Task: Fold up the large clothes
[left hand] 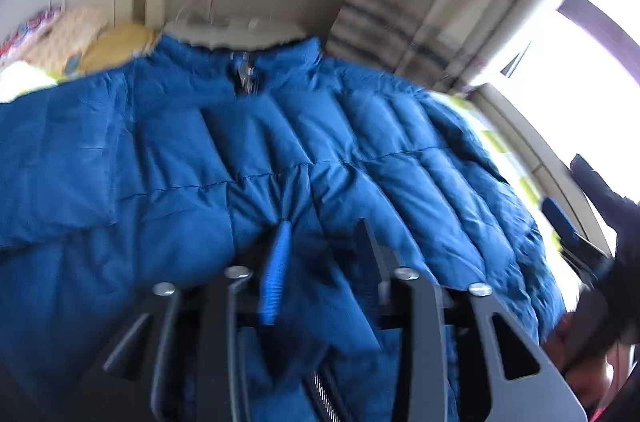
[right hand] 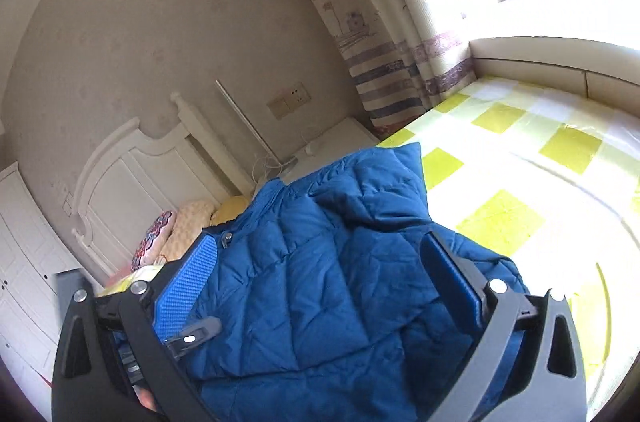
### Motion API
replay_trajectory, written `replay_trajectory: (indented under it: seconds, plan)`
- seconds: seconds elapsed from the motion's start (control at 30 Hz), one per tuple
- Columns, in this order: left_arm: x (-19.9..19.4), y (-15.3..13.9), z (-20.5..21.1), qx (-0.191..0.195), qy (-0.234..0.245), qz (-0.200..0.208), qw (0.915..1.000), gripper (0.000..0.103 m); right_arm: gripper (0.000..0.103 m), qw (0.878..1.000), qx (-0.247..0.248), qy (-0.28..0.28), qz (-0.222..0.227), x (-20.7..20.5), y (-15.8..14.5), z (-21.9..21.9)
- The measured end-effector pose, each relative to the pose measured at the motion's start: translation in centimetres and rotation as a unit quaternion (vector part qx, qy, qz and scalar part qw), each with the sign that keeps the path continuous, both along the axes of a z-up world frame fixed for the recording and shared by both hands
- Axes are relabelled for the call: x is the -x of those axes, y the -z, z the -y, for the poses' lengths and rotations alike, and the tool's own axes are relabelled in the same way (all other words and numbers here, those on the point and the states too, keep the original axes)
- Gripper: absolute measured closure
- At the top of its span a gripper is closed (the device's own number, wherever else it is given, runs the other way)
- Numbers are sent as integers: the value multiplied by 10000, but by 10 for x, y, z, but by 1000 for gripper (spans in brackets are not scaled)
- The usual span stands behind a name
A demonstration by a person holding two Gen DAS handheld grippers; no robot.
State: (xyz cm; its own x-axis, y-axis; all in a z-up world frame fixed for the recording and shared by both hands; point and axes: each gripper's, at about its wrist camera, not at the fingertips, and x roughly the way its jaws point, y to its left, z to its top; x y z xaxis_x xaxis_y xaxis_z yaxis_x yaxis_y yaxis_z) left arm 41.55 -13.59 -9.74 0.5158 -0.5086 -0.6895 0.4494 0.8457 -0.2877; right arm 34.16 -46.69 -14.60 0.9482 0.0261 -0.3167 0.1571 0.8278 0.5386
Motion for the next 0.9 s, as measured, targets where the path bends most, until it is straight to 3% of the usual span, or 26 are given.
replay_trajectory:
  seconds: [0.03,0.13,0.2,0.3,0.37,0.43,0.5,0.57,0.67,0.7,0.73,0.83,0.9]
  plan:
    - [6,-8,-9,39,-90,106,9999,52,2,10000,79,-35,-10,-2,-1,-3]
    - [41,-51,-74,455,-815,994,9907,6,2,9994,294,-176,-56,-5,-3,-12]
    - [59,-64,-128,119,-1679,1324,9768,6,2,9990,363,-245,-80,-4,-2,-21]
    - [69,-58,-182,-332,-2408,1064,9641,6,2,9966,534,-548,-297,-14,-6,-36]
    - [78,-49,-220,-682,-2965,925,9481,6,2,9927,387,-1005,-542,-24,-7,-56]
    - [85,-41,-243,-729,-3292,849,9376,6,2,9854,492,-1390,-850,-38,-10,-85]
    - [96,-36,-269,-530,-3583,656,9298,6,2,9699,1410,-1666,-1077,-50,-19,-142]
    - [116,-35,-286,-260,-3831,640,9211,6,2,9455,2278,-2078,-1049,-53,-26,-202]
    - [155,-37,-305,-221,-4041,757,9113,6,2,8926,3305,-2832,-1174,-60,-30,-289]
    - [164,-35,-308,-257,-4009,757,9126,6,2,8865,3218,-3030,-1372,-67,-29,-306]
    - [170,-33,-314,-298,-3979,761,9138,6,2,8903,2895,-3192,-1469,-75,-29,-312]
    - [192,-36,-331,-412,-4008,837,9114,6,2,9258,511,-3212,-1928,-107,-14,-283]
    - [212,-39,-346,-407,-4074,898,9079,6,2,9298,-338,-2998,-2108,-119,4,-268]
